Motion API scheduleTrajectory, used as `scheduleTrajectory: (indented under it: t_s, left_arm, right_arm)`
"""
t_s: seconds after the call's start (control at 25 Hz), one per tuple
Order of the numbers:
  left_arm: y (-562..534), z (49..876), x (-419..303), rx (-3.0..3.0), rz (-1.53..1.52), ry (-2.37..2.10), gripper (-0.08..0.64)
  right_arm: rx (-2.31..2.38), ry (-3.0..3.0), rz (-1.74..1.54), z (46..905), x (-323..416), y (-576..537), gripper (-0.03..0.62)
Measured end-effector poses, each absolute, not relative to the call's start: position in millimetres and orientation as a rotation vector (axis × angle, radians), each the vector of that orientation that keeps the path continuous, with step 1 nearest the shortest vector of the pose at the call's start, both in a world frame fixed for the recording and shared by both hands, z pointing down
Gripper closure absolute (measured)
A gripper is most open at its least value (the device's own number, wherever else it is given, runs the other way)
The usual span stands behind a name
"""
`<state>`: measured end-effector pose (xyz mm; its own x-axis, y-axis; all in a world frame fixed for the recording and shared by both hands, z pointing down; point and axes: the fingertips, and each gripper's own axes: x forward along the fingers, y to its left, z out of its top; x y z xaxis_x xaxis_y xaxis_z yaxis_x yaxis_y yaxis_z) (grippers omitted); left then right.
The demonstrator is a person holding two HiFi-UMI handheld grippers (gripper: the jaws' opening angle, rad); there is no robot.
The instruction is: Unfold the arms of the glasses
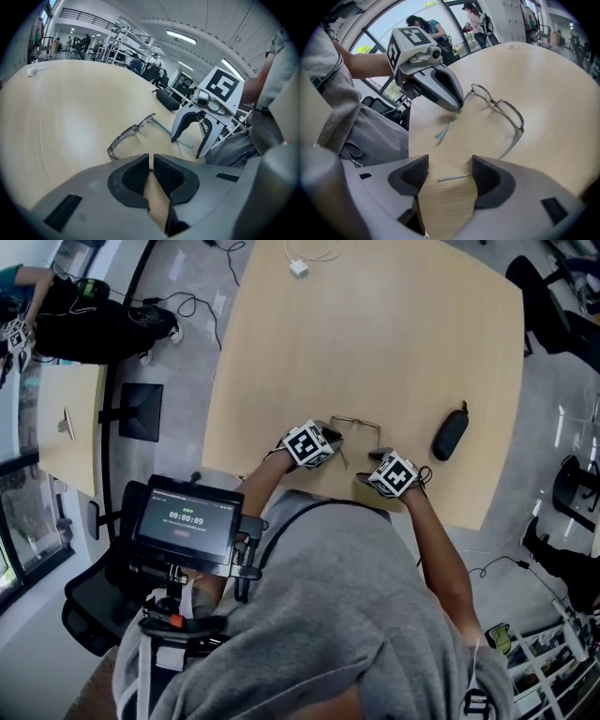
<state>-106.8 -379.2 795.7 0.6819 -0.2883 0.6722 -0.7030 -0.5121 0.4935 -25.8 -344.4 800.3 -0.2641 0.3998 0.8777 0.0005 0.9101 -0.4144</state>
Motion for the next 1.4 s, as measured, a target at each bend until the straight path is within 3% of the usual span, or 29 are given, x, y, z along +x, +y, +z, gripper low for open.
scheduleTrajectory:
  t_s: [0.44,1.24,1.32,1.4]
  left_arm:
    - [-355,794,-144,2.141,0.681,-0.781,0.551]
    - [-359,688,-215,2.343,0.434,-1.065,0.551]
    - [-358,665,-222,2.381,0.373,-1.104,0.551]
    - [-356,640,-230,2.431,0.318,-1.142,0.551]
  right_arm:
    - [-0.155,-1.829,0.455,813,-41,-349,0.313]
    - [0.231,-2.251,0.516,712,-99,-397,0.318]
    - [0.29,-2.322,0.489,686,-101,-399,0.366]
    - [0.362,-2.395,0.448,659,-103,-401,0.503]
